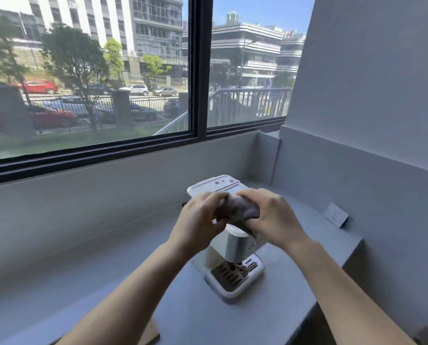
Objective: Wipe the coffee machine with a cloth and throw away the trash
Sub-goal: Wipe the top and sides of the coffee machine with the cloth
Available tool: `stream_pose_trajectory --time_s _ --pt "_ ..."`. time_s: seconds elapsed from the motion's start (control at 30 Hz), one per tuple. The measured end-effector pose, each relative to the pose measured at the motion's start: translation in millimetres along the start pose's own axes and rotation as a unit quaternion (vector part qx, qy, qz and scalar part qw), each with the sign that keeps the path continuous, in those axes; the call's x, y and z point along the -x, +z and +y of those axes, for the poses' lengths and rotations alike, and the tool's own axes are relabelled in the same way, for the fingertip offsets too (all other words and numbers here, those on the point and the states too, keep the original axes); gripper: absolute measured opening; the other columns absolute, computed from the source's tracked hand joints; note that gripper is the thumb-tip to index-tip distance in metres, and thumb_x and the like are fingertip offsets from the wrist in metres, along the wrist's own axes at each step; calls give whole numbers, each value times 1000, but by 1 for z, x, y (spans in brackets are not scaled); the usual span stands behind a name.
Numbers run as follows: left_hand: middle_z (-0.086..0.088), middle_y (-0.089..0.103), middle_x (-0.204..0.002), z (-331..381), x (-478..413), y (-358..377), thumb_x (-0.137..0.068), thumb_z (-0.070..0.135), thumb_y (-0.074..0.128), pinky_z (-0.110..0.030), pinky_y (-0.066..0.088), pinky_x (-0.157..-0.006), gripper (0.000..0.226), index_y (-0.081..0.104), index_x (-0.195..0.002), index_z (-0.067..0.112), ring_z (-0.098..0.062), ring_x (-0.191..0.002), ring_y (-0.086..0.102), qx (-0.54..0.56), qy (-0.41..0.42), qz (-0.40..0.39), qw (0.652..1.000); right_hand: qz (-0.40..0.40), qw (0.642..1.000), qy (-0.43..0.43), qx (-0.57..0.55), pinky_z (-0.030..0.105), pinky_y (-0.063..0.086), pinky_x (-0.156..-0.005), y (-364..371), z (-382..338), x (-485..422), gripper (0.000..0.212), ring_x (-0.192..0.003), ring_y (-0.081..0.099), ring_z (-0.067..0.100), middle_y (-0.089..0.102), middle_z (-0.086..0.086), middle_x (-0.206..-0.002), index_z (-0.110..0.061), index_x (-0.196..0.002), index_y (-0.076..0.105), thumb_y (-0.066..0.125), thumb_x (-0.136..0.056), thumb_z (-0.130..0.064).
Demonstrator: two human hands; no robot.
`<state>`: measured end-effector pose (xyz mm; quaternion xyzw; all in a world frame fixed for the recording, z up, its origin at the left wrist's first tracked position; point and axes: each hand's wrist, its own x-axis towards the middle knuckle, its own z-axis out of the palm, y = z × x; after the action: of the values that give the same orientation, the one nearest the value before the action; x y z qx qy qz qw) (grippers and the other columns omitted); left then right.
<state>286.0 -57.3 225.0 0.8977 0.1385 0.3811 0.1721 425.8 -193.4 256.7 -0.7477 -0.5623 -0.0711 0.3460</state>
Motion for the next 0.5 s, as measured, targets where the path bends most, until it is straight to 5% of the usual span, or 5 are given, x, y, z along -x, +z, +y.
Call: stream_pose_trajectory --time_s 0.23,0.37,0.43,0.5 --pt "0 64 -112 18 -16 83 -78 22 73 -35 48 -89 43 63 -120 19 -22 -106 58 -20 -45 -5 999 -80 996 9 37 30 44 -91 -15 106 -23 60 -105 55 21 64 -5 -112 -29 -123 63 64 -67 -9" --pt "-2 58 -118 20 7 111 -83 34 61 -39 53 -87 38 59 -119 21 -25 -107 56 -90 -71 27 993 -203 978 9 -37 31 30 -111 -2 138 -23 76 -132 37 11 44 -17 -143 -41 -138 48 62 -62 -42" --pt "-5 57 -118 20 13 122 -87 35 61 -39 53 -83 35 57 -119 21 -27 -104 57 -123 -76 53 988 -138 989 -13 -59 25 31 -104 12 136 -21 64 -123 40 4 46 -26 -135 -47 -129 53 63 -69 -64" --pt "-5 56 -116 17 17 132 -88 34 59 -41 52 -82 33 56 -118 19 -29 -100 57 -149 -76 74 983 -45 997 -46 -34 23 39 -94 25 132 -14 46 -110 47 5 55 -25 -121 -41 -112 62 65 -73 -65"
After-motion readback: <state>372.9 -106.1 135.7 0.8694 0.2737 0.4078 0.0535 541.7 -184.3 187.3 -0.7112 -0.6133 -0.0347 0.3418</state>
